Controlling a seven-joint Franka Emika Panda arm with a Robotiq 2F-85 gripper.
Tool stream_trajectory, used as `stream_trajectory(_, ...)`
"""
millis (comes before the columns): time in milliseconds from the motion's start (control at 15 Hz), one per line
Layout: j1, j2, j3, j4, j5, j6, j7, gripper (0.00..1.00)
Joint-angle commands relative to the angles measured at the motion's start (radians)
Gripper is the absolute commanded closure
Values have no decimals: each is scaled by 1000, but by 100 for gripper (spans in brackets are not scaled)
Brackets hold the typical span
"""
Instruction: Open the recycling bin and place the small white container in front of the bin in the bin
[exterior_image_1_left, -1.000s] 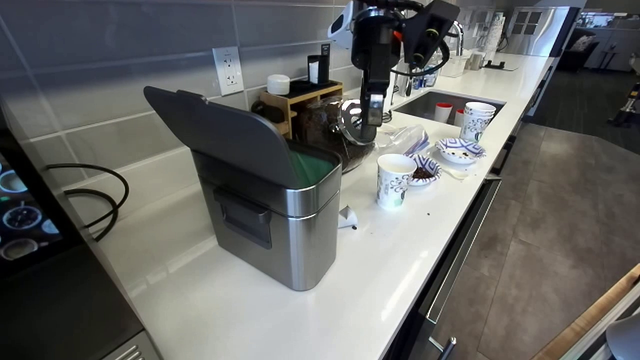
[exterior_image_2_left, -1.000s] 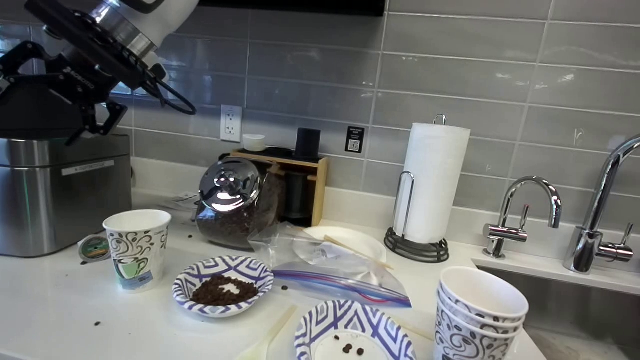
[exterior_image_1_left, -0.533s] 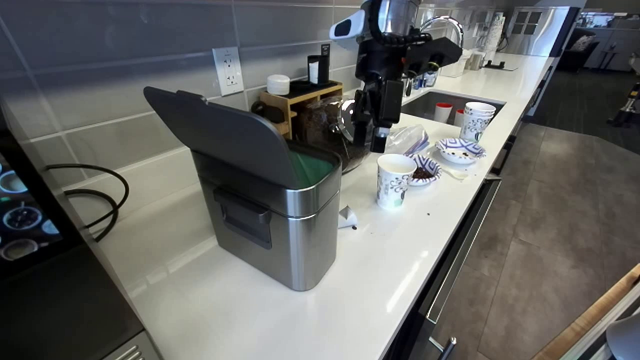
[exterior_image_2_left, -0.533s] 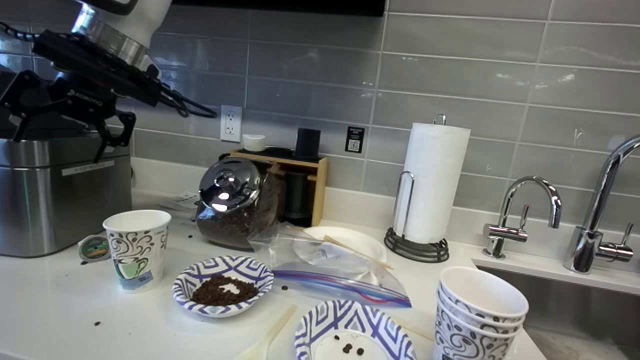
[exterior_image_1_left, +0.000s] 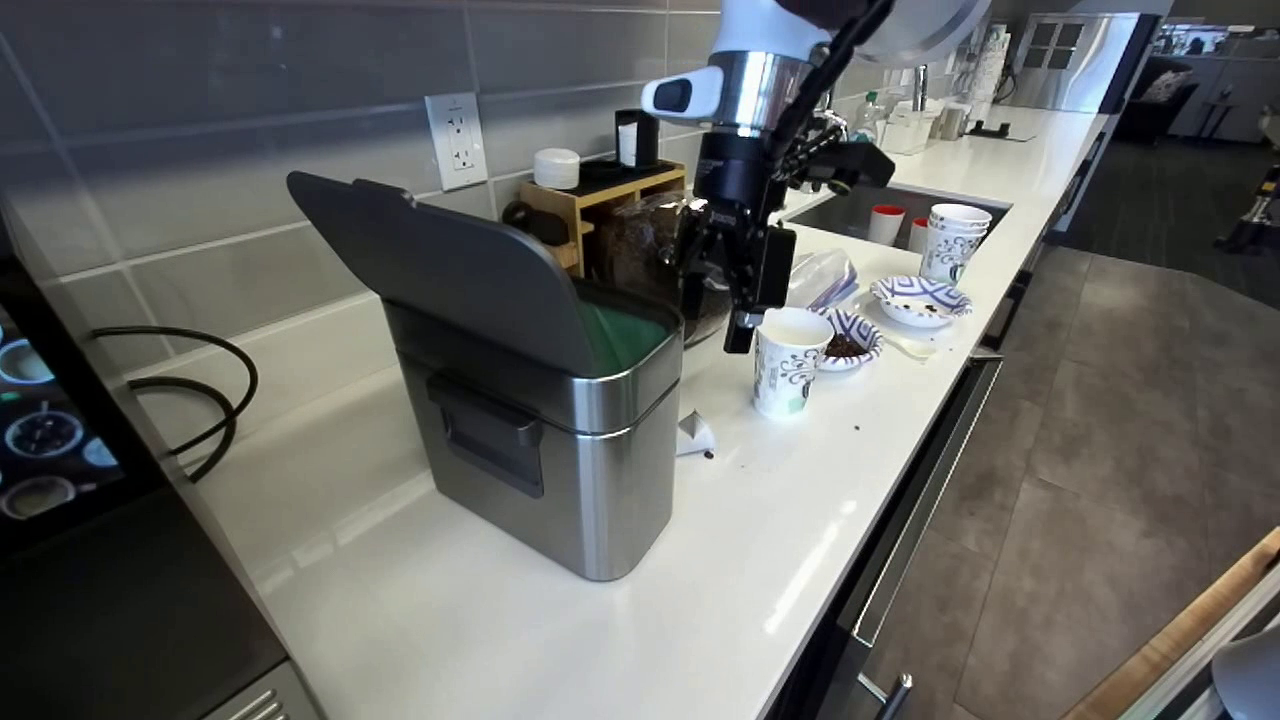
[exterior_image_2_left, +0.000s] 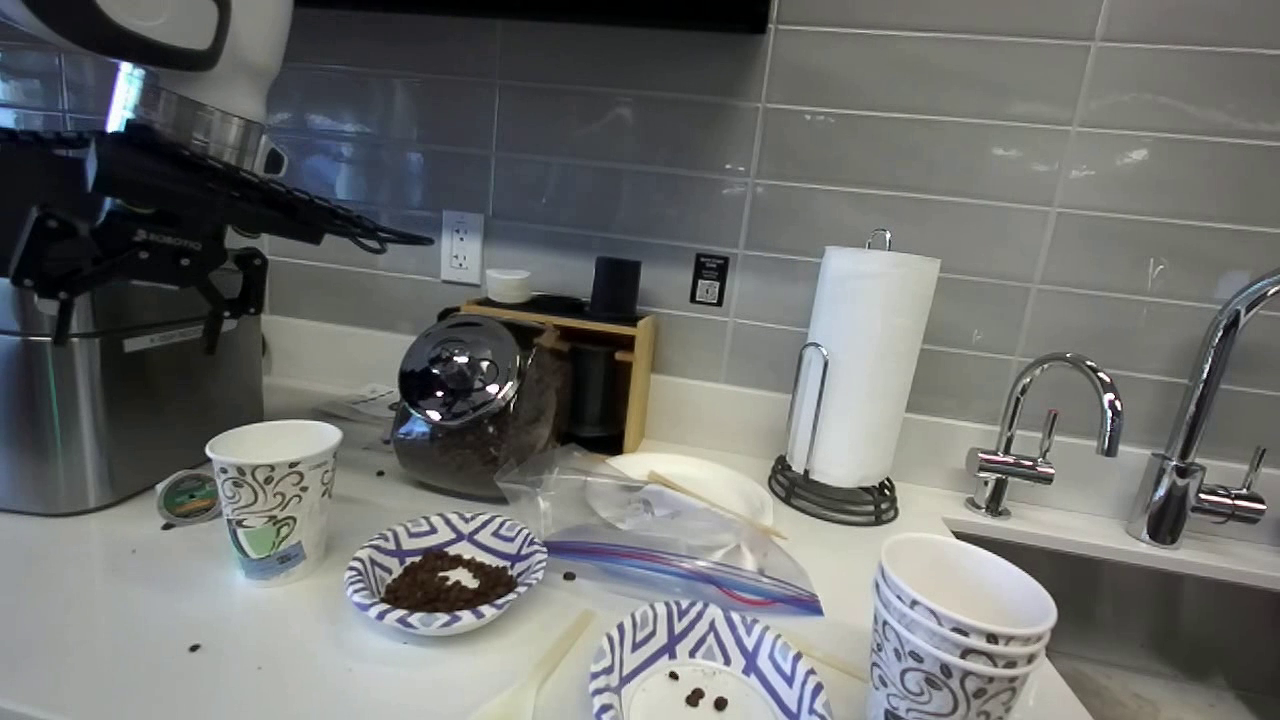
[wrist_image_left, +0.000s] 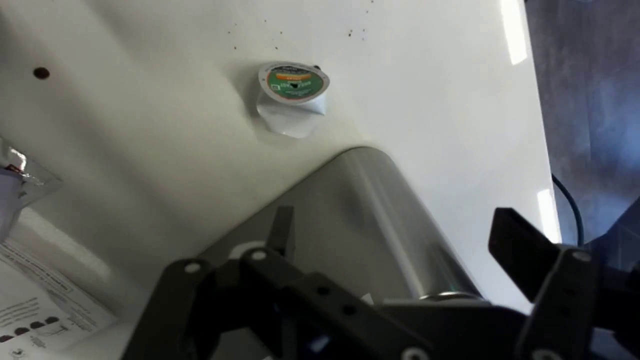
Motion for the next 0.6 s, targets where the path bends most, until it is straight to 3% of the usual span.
stream_trajectory(0, 10, 19, 7, -32, -43, 63, -19, 0)
stream_trajectory(400, 8, 65, 12, -48, -67, 114, -5, 0)
stream_trajectory(533, 1, 60, 11, -32, -44, 81, -7, 0)
